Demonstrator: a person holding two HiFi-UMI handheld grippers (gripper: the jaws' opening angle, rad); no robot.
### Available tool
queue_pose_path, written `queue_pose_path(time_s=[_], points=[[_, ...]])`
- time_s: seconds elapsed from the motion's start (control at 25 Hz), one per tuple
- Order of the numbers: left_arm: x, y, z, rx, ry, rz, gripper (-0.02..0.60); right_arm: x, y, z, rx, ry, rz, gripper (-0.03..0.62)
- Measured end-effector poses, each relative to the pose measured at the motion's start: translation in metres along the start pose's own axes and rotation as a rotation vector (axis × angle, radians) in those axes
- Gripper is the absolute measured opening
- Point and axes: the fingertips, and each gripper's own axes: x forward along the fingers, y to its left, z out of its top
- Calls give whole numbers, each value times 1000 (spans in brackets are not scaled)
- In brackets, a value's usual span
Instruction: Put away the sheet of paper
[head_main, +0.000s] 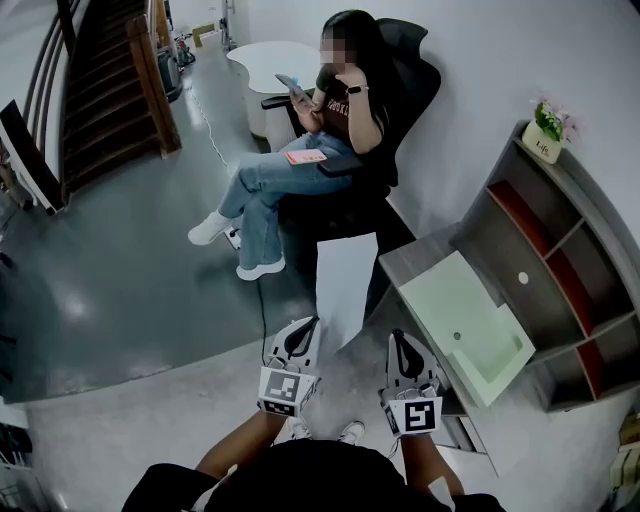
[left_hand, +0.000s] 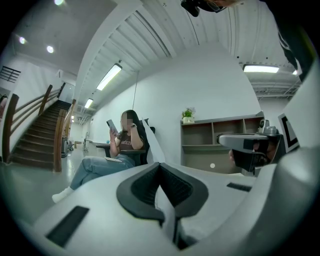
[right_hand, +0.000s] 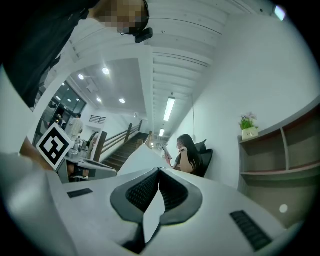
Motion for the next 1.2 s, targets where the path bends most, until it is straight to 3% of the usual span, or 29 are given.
queue_pose_path(time_s=[0.08,0.24,0.48,1.2], points=[[-2,3,0,1,-3,-14,6,0,4,-6,1,34,-5,23],[-4,11,1,7,-12,-45,6,5,9,5,28,-28,-56,23],[1,11,7,20,-27,-95,6,7,12,3,17,-14,-98,23],[86,-16,19,39,-30,-149,6,29,-62,-27,43,21,-159,23]])
